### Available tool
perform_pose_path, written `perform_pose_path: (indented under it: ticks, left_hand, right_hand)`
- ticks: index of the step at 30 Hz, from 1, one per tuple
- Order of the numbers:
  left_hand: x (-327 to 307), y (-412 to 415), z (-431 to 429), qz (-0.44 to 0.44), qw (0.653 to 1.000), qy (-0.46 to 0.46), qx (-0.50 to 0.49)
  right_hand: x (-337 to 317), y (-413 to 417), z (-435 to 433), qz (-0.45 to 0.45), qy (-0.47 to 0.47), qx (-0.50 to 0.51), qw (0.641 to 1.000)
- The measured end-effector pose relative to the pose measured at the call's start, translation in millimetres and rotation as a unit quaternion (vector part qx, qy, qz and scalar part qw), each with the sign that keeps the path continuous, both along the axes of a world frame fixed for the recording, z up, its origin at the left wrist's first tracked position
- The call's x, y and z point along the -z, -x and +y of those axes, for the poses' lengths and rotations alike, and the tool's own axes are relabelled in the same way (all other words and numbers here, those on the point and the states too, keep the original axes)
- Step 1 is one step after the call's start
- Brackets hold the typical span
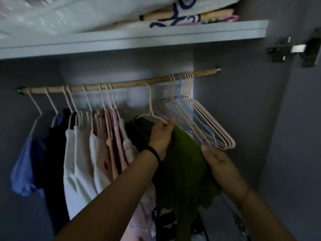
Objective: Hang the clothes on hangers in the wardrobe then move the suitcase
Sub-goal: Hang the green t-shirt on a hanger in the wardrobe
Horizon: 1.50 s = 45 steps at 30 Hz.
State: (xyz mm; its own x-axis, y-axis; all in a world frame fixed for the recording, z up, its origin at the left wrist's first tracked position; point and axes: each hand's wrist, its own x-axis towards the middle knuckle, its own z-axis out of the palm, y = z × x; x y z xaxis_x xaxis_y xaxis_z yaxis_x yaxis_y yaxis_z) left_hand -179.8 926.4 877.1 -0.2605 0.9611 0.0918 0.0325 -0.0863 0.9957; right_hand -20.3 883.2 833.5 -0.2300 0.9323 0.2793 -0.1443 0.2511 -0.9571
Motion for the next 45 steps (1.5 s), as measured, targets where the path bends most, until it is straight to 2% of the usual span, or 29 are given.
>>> perform_pose_path:
  ticks: [5, 13, 21, 26, 34, 38, 41, 43, 45]
  left_hand:
    - [6, 18, 3, 0.076, 0.995, -0.031, -0.057]
    - [-13, 68, 21, 0.046, 0.995, -0.019, -0.083]
    - [-9, 70, 17, 0.079, 0.992, -0.050, -0.087]
    - [-24, 70, 20, 0.056, 0.994, -0.060, -0.073]
    - [-23, 91, 34, 0.095, 0.989, 0.010, -0.112]
    - [-8, 93, 24, 0.126, 0.987, 0.001, -0.098]
    - [-3, 95, 9, 0.114, 0.990, -0.016, -0.079]
    - [-1, 97, -8, 0.108, 0.991, -0.022, -0.076]
    - [2, 101, -27, 0.138, 0.986, -0.025, -0.086]
  right_hand:
    - [-7, 47, 25, 0.016, -0.015, -0.009, 1.000]
    - [-20, 98, 43, 0.020, -0.016, 0.001, 1.000]
    - [-16, 103, 38, 0.022, -0.008, 0.022, 0.999]
    - [-23, 109, 39, 0.047, -0.003, 0.020, 0.999]
    - [-8, 138, 72, -0.014, -0.005, -0.003, 1.000]
    - [6, 137, 70, -0.015, 0.009, -0.026, 0.999]
    - [9, 138, 62, -0.012, 0.011, -0.021, 1.000]
    - [9, 140, 54, -0.025, 0.007, -0.013, 1.000]
    - [9, 140, 44, -0.061, -0.009, 0.008, 0.998]
